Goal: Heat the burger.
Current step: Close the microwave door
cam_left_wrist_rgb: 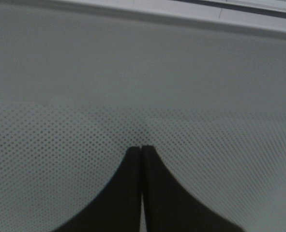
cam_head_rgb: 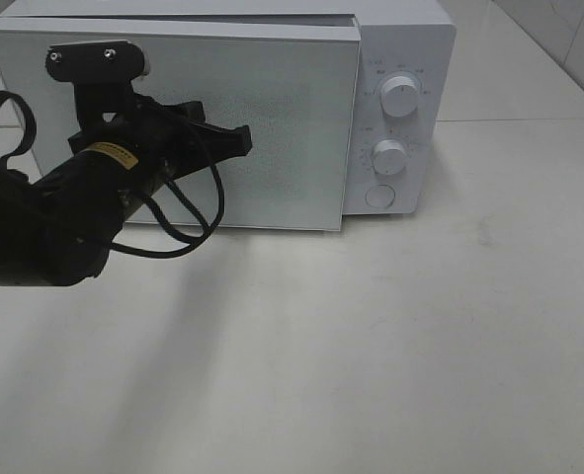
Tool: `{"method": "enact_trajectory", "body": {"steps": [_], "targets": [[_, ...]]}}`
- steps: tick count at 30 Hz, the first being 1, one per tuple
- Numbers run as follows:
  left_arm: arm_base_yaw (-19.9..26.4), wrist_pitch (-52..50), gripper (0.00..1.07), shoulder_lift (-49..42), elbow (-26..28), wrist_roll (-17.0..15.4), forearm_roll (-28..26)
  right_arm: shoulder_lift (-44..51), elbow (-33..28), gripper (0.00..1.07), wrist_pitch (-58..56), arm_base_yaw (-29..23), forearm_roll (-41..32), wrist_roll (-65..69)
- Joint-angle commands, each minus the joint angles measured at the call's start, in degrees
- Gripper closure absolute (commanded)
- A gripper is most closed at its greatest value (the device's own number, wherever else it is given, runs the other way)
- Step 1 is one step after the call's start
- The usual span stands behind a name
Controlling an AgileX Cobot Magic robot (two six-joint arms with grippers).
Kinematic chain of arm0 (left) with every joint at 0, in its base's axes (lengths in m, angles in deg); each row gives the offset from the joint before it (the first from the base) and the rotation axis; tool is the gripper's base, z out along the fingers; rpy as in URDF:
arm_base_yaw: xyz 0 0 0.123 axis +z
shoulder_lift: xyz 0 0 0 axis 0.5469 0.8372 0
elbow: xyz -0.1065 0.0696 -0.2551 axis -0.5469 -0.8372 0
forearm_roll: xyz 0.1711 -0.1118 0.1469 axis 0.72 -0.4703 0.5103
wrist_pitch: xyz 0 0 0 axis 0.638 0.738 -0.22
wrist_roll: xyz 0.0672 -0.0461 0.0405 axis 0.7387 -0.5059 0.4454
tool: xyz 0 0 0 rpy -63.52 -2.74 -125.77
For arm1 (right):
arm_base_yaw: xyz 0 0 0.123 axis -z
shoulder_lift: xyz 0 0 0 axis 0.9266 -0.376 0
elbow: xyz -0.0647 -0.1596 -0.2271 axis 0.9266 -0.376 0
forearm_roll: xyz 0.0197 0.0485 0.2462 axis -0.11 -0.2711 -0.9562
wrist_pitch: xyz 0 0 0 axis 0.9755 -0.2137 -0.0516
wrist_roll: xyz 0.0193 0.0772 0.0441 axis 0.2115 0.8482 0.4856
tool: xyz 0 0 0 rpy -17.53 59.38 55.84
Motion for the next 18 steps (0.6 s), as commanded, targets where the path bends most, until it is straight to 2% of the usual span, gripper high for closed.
{"method": "enact_trajectory", "body": {"steps": [1, 5, 10, 13, 18], "targets": [[-0.3, 0.6, 1.07, 0.9, 2.3, 1.5, -2.4, 1.5, -0.1, 0.33, 0.2, 0.2, -0.2, 0.6], [-0.3, 1.8, 1.07, 2.1, 5.4, 2.1, -4.8, 1.5, -0.1, 0.33, 0.2, 0.2, -0.2, 0.6], [-0.3, 2.2, 1.07, 3.4, 9.2, 5.1, -7.6, 1.5, -0.1, 0.33, 0.2, 0.2, -0.2, 0.6], [-0.1, 3.3, 1.07, 4.7, 12.5, 8.0, -10.3, 1.5, -0.1, 0.33, 0.2, 0.2, -0.2, 0.6], [-0.1, 4.9, 1.07, 5.6, 14.6, 9.3, -11.7, 1.5, -0.1, 0.33, 0.2, 0.2, -0.2, 0.6]]}}
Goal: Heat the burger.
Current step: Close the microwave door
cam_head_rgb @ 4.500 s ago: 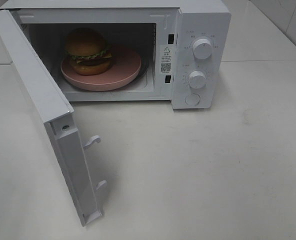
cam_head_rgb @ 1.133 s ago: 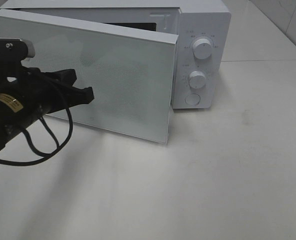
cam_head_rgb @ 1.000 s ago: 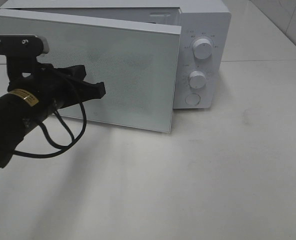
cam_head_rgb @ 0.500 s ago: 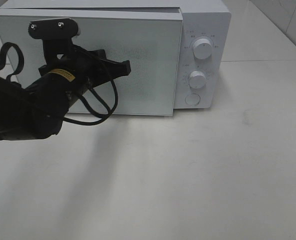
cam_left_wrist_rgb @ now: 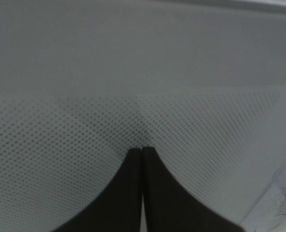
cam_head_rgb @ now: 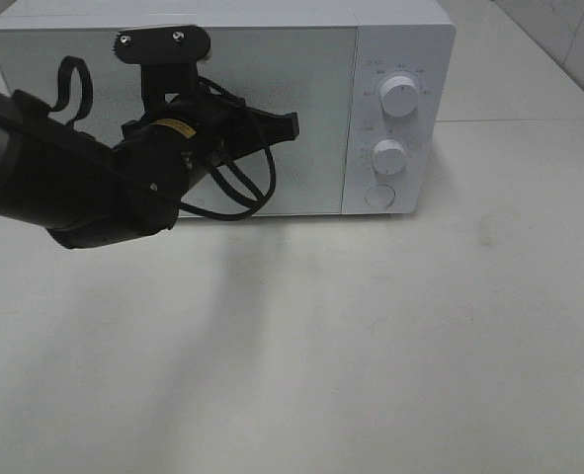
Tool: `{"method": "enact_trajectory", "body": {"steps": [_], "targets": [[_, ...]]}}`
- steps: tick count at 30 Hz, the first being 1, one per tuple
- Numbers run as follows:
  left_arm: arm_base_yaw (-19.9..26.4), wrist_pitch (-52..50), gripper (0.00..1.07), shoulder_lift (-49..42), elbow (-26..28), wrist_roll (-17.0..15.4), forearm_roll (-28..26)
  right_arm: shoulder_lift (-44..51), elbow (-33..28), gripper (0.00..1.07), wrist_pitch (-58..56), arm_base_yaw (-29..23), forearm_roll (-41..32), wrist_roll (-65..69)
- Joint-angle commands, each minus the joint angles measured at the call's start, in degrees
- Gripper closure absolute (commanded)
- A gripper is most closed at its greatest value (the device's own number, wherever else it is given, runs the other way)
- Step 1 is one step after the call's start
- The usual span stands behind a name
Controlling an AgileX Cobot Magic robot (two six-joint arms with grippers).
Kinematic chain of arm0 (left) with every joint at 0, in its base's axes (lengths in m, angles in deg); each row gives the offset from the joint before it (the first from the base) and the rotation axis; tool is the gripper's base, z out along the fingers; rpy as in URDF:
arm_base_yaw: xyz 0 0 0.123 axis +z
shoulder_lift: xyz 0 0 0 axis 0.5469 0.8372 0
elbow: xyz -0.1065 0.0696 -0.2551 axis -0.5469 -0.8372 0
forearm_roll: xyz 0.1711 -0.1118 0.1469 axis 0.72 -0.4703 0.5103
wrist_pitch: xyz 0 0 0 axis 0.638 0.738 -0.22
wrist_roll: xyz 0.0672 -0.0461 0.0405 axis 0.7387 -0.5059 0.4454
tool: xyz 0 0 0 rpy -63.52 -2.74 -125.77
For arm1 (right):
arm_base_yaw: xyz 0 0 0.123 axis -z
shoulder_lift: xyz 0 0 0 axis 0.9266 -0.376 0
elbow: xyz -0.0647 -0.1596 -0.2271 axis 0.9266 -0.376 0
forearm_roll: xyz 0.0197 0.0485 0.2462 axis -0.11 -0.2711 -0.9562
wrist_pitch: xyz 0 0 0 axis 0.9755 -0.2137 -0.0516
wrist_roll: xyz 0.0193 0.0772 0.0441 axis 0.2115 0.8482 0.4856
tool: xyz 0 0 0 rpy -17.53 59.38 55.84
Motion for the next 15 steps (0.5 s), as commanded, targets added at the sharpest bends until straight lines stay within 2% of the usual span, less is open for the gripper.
{"method": "enact_trajectory", "body": {"steps": [1, 5, 6, 9, 15], "targets": [[1.5, -4.3, 1.07, 0.5, 2.6, 0.7, -2.5, 1.5, -0.1, 0.33, 0.2, 0.2, -0.1, 0.6], [0.3, -3.6, 1.07, 0.1, 2.3, 1.3, -2.6, 1.5, -0.1, 0.33, 0.2, 0.2, -0.1, 0.6], [-0.9, -3.6, 1.07, -0.6, 1.6, 3.3, -2.6, 1.5, -0.1, 0.33, 0.2, 0.2, -0.1, 0.6], [-3.0, -3.3, 1.07, -1.8, -0.4, 5.6, -2.6, 1.5, -0.1, 0.33, 0.2, 0.2, -0.1, 0.6], [-5.4, -0.1, 1.07, -4.9, -6.4, 5.7, -2.6, 1.5, -0.1, 0.33, 0.2, 0.2, -0.1, 0.7]]}}
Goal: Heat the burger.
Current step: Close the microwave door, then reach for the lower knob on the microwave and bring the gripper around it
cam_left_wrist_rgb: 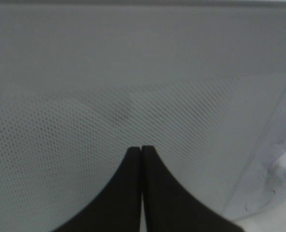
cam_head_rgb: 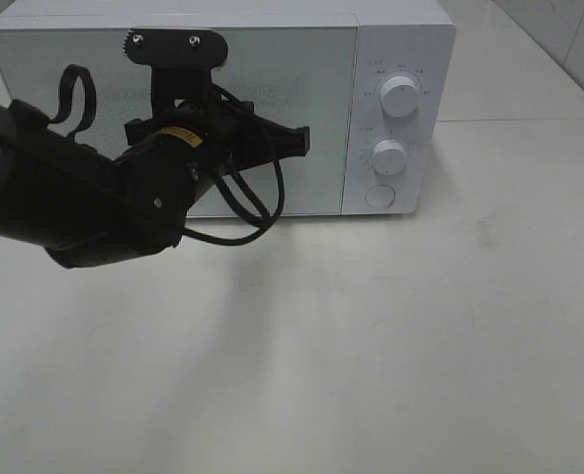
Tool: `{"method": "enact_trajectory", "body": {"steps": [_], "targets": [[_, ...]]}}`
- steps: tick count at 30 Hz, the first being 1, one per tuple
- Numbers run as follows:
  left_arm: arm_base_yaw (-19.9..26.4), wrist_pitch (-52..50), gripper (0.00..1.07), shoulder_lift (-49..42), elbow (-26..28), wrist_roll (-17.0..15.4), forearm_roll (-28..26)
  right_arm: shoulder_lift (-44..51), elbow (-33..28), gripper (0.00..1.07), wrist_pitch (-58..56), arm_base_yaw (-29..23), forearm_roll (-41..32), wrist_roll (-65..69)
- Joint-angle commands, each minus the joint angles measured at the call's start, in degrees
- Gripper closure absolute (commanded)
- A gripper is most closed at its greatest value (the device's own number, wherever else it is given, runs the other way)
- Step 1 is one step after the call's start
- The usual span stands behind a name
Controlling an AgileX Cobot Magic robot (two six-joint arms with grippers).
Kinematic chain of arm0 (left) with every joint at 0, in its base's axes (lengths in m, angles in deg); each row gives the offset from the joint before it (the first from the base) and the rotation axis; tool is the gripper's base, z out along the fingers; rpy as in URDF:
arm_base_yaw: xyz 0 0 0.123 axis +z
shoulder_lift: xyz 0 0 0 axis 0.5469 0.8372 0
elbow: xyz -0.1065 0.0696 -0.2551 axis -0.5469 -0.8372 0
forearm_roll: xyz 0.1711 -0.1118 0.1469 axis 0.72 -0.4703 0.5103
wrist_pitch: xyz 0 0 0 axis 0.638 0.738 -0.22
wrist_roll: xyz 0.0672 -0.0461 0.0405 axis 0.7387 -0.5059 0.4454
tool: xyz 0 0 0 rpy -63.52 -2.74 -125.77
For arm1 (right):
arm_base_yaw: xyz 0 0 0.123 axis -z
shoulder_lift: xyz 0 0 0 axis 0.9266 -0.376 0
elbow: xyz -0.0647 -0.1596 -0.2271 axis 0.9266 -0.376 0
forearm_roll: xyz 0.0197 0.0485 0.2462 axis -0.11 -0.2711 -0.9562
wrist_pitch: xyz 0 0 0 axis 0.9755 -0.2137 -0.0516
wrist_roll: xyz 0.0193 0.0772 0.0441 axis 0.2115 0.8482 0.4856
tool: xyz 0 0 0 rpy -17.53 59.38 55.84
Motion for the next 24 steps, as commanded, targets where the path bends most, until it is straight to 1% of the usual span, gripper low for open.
{"method": "enact_trajectory", "body": {"steps": [1, 2, 3, 4, 5, 6, 7, 8, 9, 10, 11, 12, 13, 14, 15, 16, 17, 18, 19, 21, 24], "targets": [[-0.9, 1.8, 1.07, -1.9, -2.2, 0.2, -0.4, 1.5, -0.1, 0.33, 0.2, 0.2, -0.1, 0.7], [-0.9, 4.0, 1.07, -2.3, -2.8, 0.2, -0.4, 1.5, -0.1, 0.33, 0.2, 0.2, -0.1, 0.7], [-0.9, 9.8, 1.07, -3.7, -3.6, 0.2, -0.4, 1.5, -0.1, 0.33, 0.2, 0.2, -0.1, 0.7], [-0.7, 13.2, 1.07, -4.4, -3.7, 0.2, -0.4, 1.5, -0.1, 0.33, 0.2, 0.2, -0.1, 0.7], [-0.7, 13.2, 1.07, -4.4, -3.7, 0.2, -0.4, 1.5, -0.1, 0.33, 0.2, 0.2, -0.1, 0.7], [-0.1, 19.7, 1.03, -5.6, -3.7, 0.3, 0.3, 1.5, -0.1, 0.33, 0.2, 0.2, -0.1, 0.7], [-0.1, 19.7, 1.03, -5.6, -3.7, 0.3, 0.3, 1.5, -0.1, 0.33, 0.2, 0.2, -0.1, 0.7], [0.7, 26.2, 0.98, -6.9, -3.7, 0.3, 2.3, 1.5, -0.1, 0.33, 0.2, 0.2, -0.1, 0.7], [1.1, 28.9, 0.95, -7.4, -3.7, 0.3, 3.3, 1.5, -0.1, 0.33, 0.2, 0.2, -0.1, 0.7], [1.1, 28.9, 0.95, -7.4, -3.7, 0.3, 3.3, 1.5, -0.1, 0.33, 0.2, 0.2, -0.1, 0.7], [2.2, 35.9, 0.88, -8.4, -3.7, 0.3, 5.1, 1.5, -0.1, 0.33, 0.2, 0.2, -0.1, 0.7], [2.9, 39.4, 0.84, -8.9, -3.7, 0.3, 5.6, 1.5, -0.1, 0.33, 0.2, 0.2, -0.1, 0.7], [2.9, 39.4, 0.84, -8.9, -3.7, 0.3, 5.6, 1.5, -0.1, 0.33, 0.2, 0.2, -0.1, 0.7], [4.2, 45.6, 0.71, -9.9, -3.7, 0.2, 5.6, 1.5, -0.1, 0.33, 0.2, 0.2, -0.1, 0.7], [5.9, 50.9, 0.54, -10.9, -3.7, 0.1, 5.5, 1.5, -0.1, 0.33, 0.2, 0.2, -0.1, 0.6], [5.9, 50.9, 0.54, -10.9, -3.7, 0.1, 5.5, 1.5, -0.1, 0.33, 0.2, 0.2, -0.1, 0.6], [6.8, 53.5, 0.43, -11.5, -3.7, -0.3, 5.4, 1.5, -0.1, 0.33, 0.2, 0.2, -0.1, 0.6], [6.8, 53.5, 0.43, -11.5, -3.7, -0.3, 5.4, 1.5, -0.1, 0.33, 0.2, 0.2, -0.1, 0.6], [8.8, 58.6, 0.23, -12.7, -3.7, -2.1, 5.4, 1.5, -0.1, 0.33, 0.2, 0.2, -0.1, 0.6], [11.5, 65.1, 0.05, -15.4, -3.7, -3.7, 5.7, 1.5, -0.1, 0.33, 0.2, 0.2, -0.1, 0.7], [12.3, 67.0, 0.04, -16.2, -3.7, -3.8, 6.0, 1.5, -0.1, 0.33, 0.2, 0.2, -0.1, 0.7]]}}
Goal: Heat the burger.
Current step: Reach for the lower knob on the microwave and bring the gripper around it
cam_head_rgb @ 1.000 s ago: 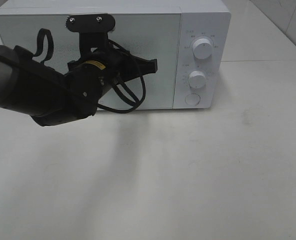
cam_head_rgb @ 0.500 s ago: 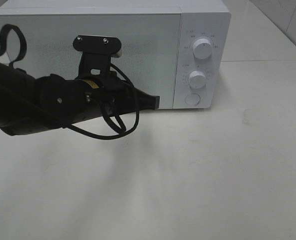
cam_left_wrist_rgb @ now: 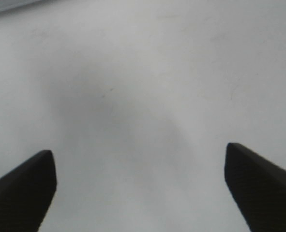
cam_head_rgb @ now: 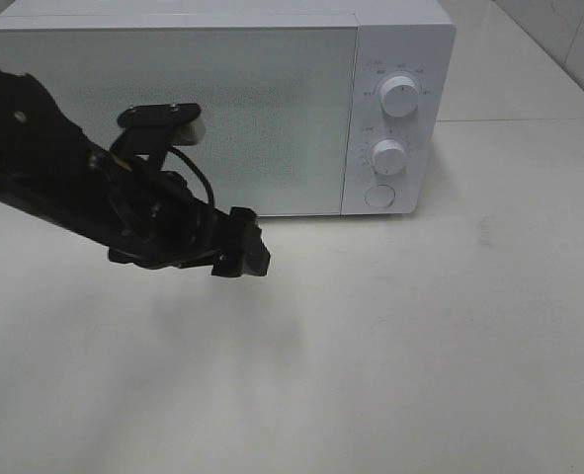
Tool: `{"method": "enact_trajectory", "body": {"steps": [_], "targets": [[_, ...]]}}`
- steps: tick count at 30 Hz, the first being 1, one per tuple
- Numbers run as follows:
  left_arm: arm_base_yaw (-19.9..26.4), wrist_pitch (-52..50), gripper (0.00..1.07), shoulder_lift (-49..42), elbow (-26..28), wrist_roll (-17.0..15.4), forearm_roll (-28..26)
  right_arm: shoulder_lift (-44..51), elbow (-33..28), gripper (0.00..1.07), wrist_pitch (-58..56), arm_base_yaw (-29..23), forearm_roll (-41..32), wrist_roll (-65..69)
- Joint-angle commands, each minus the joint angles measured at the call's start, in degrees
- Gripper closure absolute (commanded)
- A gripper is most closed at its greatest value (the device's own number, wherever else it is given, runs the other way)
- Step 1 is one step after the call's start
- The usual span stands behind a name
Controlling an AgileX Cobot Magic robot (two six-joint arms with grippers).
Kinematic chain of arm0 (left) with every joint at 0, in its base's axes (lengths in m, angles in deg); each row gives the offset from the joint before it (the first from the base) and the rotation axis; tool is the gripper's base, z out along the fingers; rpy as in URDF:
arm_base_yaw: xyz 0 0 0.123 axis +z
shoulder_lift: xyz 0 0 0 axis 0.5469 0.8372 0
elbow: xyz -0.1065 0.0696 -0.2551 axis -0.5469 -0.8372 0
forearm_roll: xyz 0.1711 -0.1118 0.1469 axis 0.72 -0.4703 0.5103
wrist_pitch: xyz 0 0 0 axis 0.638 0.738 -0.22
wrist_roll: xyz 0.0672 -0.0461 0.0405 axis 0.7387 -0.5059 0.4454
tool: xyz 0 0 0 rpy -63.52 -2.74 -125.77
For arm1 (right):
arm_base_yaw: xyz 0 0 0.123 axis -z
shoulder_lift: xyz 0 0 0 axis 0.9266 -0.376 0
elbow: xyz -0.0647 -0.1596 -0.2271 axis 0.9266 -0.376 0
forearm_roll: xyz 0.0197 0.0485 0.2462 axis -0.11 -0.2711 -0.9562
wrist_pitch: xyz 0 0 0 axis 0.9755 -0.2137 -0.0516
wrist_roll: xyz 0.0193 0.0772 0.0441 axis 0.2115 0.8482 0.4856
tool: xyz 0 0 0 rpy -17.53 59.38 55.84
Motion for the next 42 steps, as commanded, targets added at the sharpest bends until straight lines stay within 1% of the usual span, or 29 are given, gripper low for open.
{"method": "enact_trajectory", "body": {"steps": [1, 3, 6, 7, 8, 9, 10, 11, 12, 13, 14, 15, 18, 20, 21, 23, 24, 26, 27, 29, 30, 31, 32, 34, 36, 38, 39, 40, 42], "targets": [[3.8, 10.7, 0.04, -4.5, -0.1, -1.3, 1.7, 1.5, -0.1, 0.33, 0.2, 0.2, -0.1, 0.7], [4.6, 12.7, 0.04, -5.6, -0.1, -1.3, 2.4, 1.5, -0.1, 0.33, 0.2, 0.2, -0.1, 0.7], [9.7, 19.0, 0.04, -10.1, -0.1, -1.3, 6.7, 1.5, -0.1, 0.33, 0.2, 0.2, -0.1, 0.7], [9.7, 19.0, 0.04, -10.1, -0.1, -1.3, 6.7, 1.5, -0.1, 0.33, 0.2, 0.2, -0.1, 0.7], [10.8, 20.6, 0.04, -11.1, -0.1, -1.3, 7.8, 1.5, -0.1, 0.33, 0.2, 0.2, -0.1, 0.7], [13.0, 24.2, 0.04, -12.9, -0.1, -2.1, 9.1, 1.5, -0.1, 0.33, 0.2, 0.2, -0.1, 0.7], [13.0, 24.2, 0.04, -12.9, -0.1, -2.1, 9.1, 1.5, -0.1, 0.33, 0.2, 0.2, -0.1, 0.7], [14.5, 25.9, 0.04, -13.8, -0.1, -3.4, 9.0, 1.5, -0.1, 0.33, 0.2, 0.2, -0.1, 0.7], [17.6, 28.7, 0.04, -15.2, -0.1, -6.1, 9.0, 1.5, -0.1, 0.33, 0.2, 0.2, -0.1, 0.7], [17.6, 28.7, 0.04, -15.2, -0.1, -6.1, 9.0, 1.5, -0.1, 0.33, 0.2, 0.2, -0.1, 0.7], [19.3, 30.0, 0.04, -15.9, -0.1, -7.0, 9.2, 1.5, -0.1, 0.33, 0.2, 0.2, -0.1, 0.7], [22.0, 32.6, 0.04, -17.2, -0.1, -7.7, 9.9, 1.5, -0.1, 0.33, 0.2, 0.2, -0.1, 0.7], [23.2, 33.9, 0.04, -17.8, -0.1, -7.7, 10.1, 1.5, -0.1, 0.33, 0.2, 0.2, -0.1, 0.7], [28.2, 41.3, 0.04, -19.2, -0.1, -7.7, 12.9, 1.5, -0.1, 0.33, 0.2, 0.2, -0.1, 0.7], [28.2, 41.3, 0.04, -19.2, -0.1, -7.7, 12.9, 1.5, -0.1, 0.33, 0.2, 0.2, -0.1, 0.7], [30.9, 46.6, 0.04, -19.5, -0.1, -8.4, 15.5, 1.5, -0.1, 0.33, 0.2, 0.2, -0.1, 0.7], [30.9, 46.6, 0.04, -19.5, -0.1, -8.4, 15.5, 1.5, -0.1, 0.33, 0.2, 0.2, -0.1, 0.7], [33.3, 50.9, 0.04, -20.3, -0.1, -10.8, 17.9, 1.5, -0.1, 0.33, 0.2, 0.2, -0.1, 0.6], [33.3, 50.9, 0.04, -20.3, -0.1, -10.8, 17.9, 1.5, -0.1, 0.33, 0.2, 0.2, -0.1, 0.6], [35.2, 52.0, 0.04, -22.3, -0.2, -12.5, 20.3, 1.5, -0.1, 0.33, 0.2, 0.2, -0.1, 0.7], [35.2, 52.0, 0.04, -22.3, -0.2, -12.5, 20.3, 1.5, -0.1, 0.33, 0.2, 0.2, -0.1, 0.7], [35.8, 51.9, 0.04, -24.4, -0.7, -13.8, 22.1, 1.5, -0.1, 0.33, 0.2, 0.2, -0.1, 0.7], [35.8, 51.9, 0.04, -24.4, -0.7, -13.8, 22.1, 1.5, -0.1, 0.33, 0.2, 0.2, -0.1, 0.7], [35.8, 51.5, 0.04, -28.8, -2.2, -15.4, 24.5, 1.5, -0.1, 0.33, 0.2, 0.2, -0.1, 0.7], [35.8, 51.5, 0.04, -30.4, -2.9, -15.6, 25.1, 1.5, -0.1, 0.33, 0.2, 0.2, -0.1, 0.7], [35.8, 51.5, 0.04, -34.8, -5.4, -15.6, 26.2, 1.5, -0.1, 0.33, 0.2, 0.2, -0.1, 0.7], [35.8, 51.5, 0.04, -34.8, -5.4, -15.6, 26.2, 1.5, -0.1, 0.33, 0.2, 0.2, -0.1, 0.7], [35.8, 51.5, 0.04, -37.8, -6.9, -15.7, 26.2, 1.5, -0.1, 0.33, 0.2, 0.2, -0.1, 0.7], [35.8, 51.5, 0.04, -39.5, -7.6, -15.9, 26.2, 1.5, -0.1, 0.33, 0.2, 0.2, -0.1, 0.7]]}}
